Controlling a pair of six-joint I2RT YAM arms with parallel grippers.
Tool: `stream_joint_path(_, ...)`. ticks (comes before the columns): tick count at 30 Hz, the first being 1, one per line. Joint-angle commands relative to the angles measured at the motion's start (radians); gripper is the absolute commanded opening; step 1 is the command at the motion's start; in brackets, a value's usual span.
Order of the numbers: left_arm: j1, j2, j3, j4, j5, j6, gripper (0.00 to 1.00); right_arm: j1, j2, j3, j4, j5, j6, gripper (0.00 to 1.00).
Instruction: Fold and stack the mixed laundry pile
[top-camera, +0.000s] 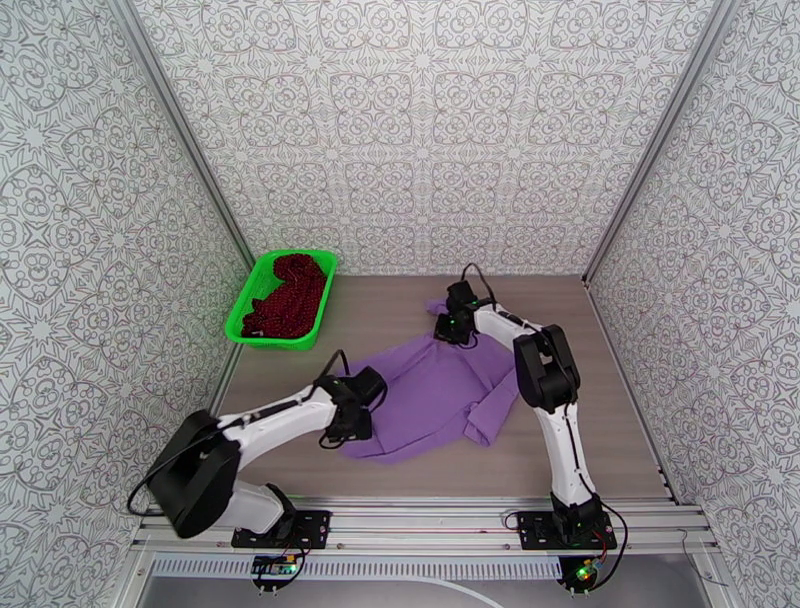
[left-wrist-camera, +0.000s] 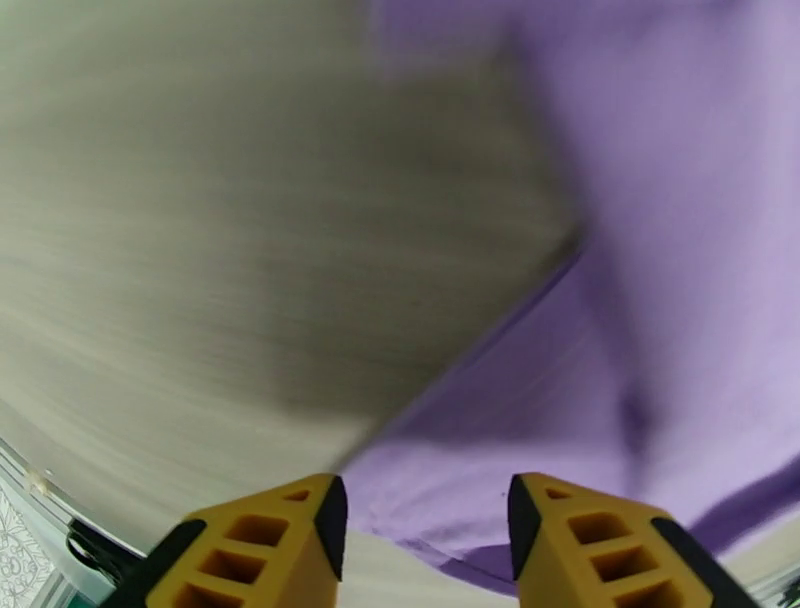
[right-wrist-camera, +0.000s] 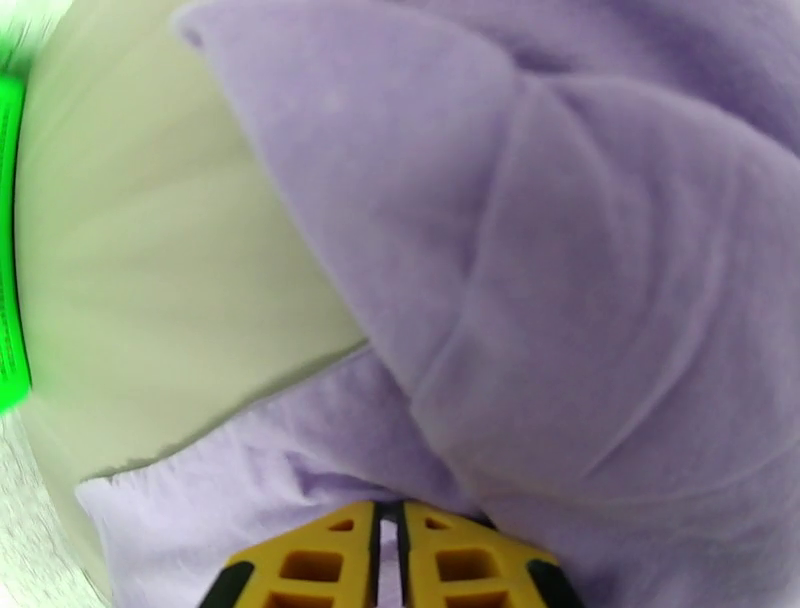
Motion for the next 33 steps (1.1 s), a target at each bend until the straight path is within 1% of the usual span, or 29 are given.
stream_joint_path(1, -0.019, 0.044, -0.009, 0.092, 0.028, -0.034, 0.49, -0.030, -0.022, -0.068, 0.028, 0.073, 0.056, 0.14)
stream_joint_path(4, -0.002, 0.117, -0.025, 0.152, 0.020, -0.022, 0.49, -0.043, -0.033, -0.113, 0.067, 0.076, 0.085, 0.14)
stream_joint_path(9, 0.063, 0.209, -0.045, 0.203, -0.007, -0.013, 0.41, -0.071, -0.058, -0.168, 0.095, 0.105, 0.122, 0.13)
stream_joint_path(12, 0.096, 0.203, -0.069, 0.222, -0.011, -0.028, 0.40, -0.106, -0.101, -0.213, 0.110, 0.157, 0.146, 0.12)
stream_joint_path(16, 0.140, 0.164, -0.112, 0.244, -0.014, -0.037, 0.38, -0.183, -0.176, -0.307, 0.157, 0.233, 0.211, 0.12)
stream_joint_path(22, 0.177, 0.141, -0.136, 0.262, -0.016, -0.030, 0.37, -0.284, -0.277, -0.436, 0.208, 0.320, 0.278, 0.11)
stream_joint_path(24, 0.179, 0.146, -0.130, 0.273, -0.010, -0.022, 0.37, -0.295, -0.292, -0.440, 0.215, 0.322, 0.260, 0.12)
stream_joint_path(26, 0.177, 0.146, -0.113, 0.287, -0.004, -0.006, 0.37, -0.297, -0.296, -0.416, 0.218, 0.284, 0.206, 0.15)
stream_joint_path(28, 0.178, 0.138, -0.074, 0.284, 0.000, 0.020, 0.41, -0.295, -0.303, -0.388, 0.217, 0.211, 0.147, 0.20)
stream_joint_path(30, 0.177, 0.119, -0.006, 0.249, -0.010, 0.055, 0.50, -0.295, -0.338, -0.380, 0.219, 0.141, 0.083, 0.25)
stream_joint_path(33, 0.181, 0.075, 0.114, 0.162, -0.046, 0.107, 0.62, -0.293, -0.436, -0.393, 0.186, 0.079, -0.022, 0.32)
